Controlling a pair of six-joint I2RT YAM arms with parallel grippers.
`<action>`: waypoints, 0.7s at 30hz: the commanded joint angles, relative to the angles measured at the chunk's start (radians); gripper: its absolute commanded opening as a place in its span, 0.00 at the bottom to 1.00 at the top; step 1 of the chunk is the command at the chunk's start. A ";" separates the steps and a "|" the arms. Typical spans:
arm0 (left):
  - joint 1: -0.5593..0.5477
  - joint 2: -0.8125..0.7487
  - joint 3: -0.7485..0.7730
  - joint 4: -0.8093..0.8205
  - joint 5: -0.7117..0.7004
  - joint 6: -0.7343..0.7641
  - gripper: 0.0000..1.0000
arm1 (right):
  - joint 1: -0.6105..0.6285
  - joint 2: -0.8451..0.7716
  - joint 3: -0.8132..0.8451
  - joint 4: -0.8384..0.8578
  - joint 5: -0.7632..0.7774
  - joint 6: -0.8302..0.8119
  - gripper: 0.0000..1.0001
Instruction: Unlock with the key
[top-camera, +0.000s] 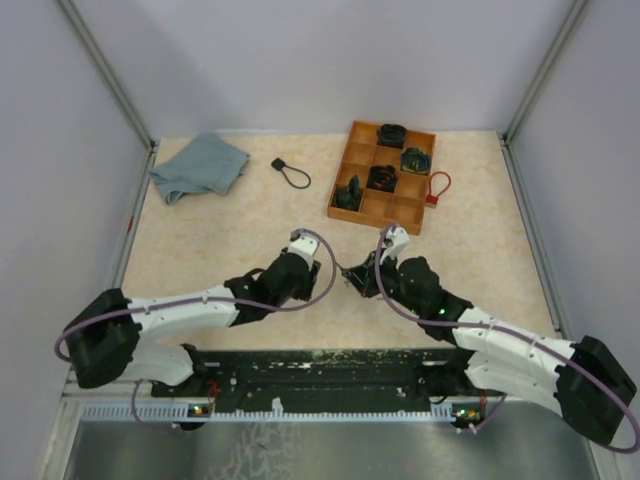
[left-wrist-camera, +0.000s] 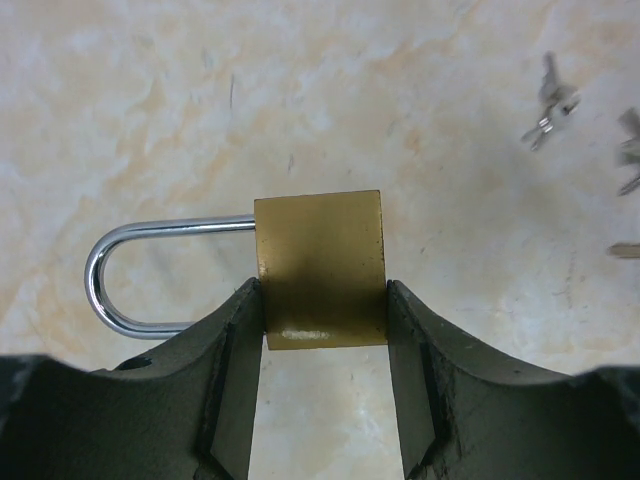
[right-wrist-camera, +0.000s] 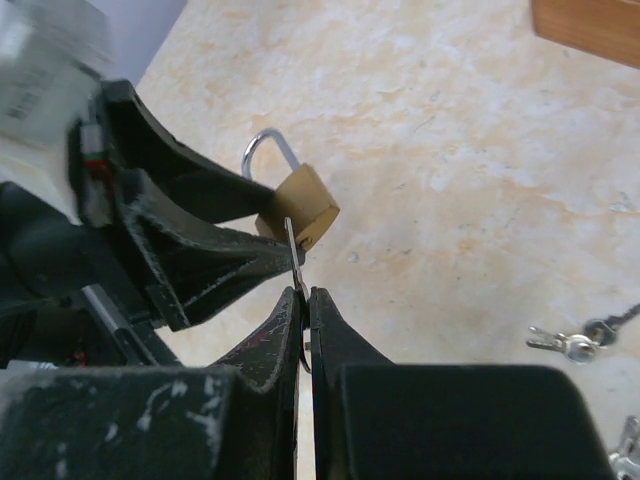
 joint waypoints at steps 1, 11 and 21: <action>-0.004 0.120 0.120 -0.246 -0.055 -0.186 0.21 | 0.004 -0.046 -0.006 -0.050 0.100 -0.033 0.00; -0.001 0.316 0.210 -0.321 0.017 -0.191 0.25 | 0.004 -0.083 -0.026 -0.057 0.117 -0.047 0.00; 0.012 0.334 0.248 -0.371 0.143 -0.150 0.53 | 0.004 -0.116 -0.035 -0.058 0.125 -0.059 0.00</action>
